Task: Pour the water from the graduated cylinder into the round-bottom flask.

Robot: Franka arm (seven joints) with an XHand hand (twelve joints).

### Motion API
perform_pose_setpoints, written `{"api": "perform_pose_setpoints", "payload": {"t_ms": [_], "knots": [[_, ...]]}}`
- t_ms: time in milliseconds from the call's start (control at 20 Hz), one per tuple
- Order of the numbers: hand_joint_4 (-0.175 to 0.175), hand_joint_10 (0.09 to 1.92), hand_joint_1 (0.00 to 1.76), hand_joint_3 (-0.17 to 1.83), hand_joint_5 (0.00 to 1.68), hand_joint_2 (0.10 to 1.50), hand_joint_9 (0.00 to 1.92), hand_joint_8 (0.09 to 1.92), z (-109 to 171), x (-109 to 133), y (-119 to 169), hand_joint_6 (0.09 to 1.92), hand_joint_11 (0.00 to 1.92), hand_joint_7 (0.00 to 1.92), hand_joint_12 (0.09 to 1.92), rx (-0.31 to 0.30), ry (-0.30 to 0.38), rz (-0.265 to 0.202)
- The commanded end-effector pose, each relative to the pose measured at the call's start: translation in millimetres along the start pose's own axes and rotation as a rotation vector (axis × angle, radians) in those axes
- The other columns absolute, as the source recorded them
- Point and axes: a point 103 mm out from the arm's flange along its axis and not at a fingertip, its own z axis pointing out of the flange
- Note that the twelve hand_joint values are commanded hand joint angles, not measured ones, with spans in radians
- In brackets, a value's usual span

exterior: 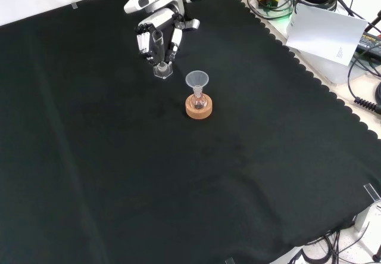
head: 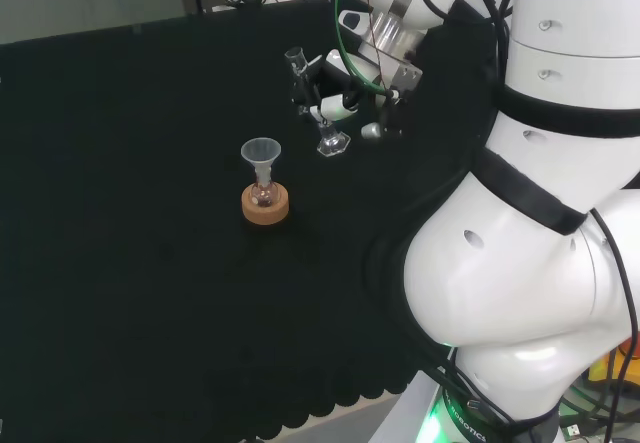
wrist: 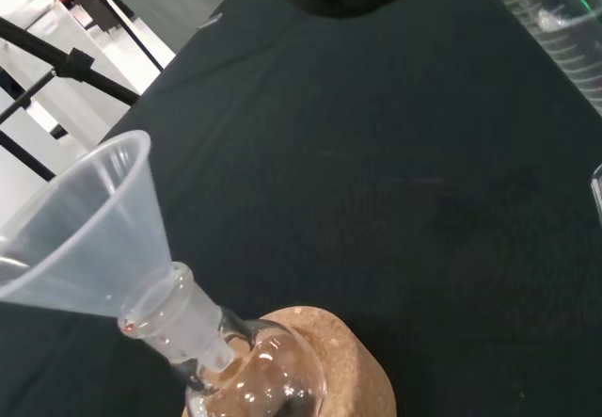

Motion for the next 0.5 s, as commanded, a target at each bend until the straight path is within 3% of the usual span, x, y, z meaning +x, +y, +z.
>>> {"api": "perform_pose_setpoints", "payload": {"t_ms": [50, 350, 500], "knots": [[-0.175, 0.35, 1.41, 0.0, 1.16, 1.0, 1.41, 0.83, -12, 10, -15, 0.68, 1.22, 1.06, 0.83, 0.05, -0.051, 0.011], [-0.175, 0.29, 1.41, 0.0, 1.19, 0.99, 1.44, 0.79, -26, 22, -34, 0.63, 1.22, 1.09, 0.82, 0.101, -0.116, 0.033], [-0.175, 0.16, 1.32, 0.0, 1.19, 1.01, 1.54, 0.63, -32, 28, -45, 0.63, 1.22, 1.22, 0.81, 0.148, -0.162, 0.054]]}}
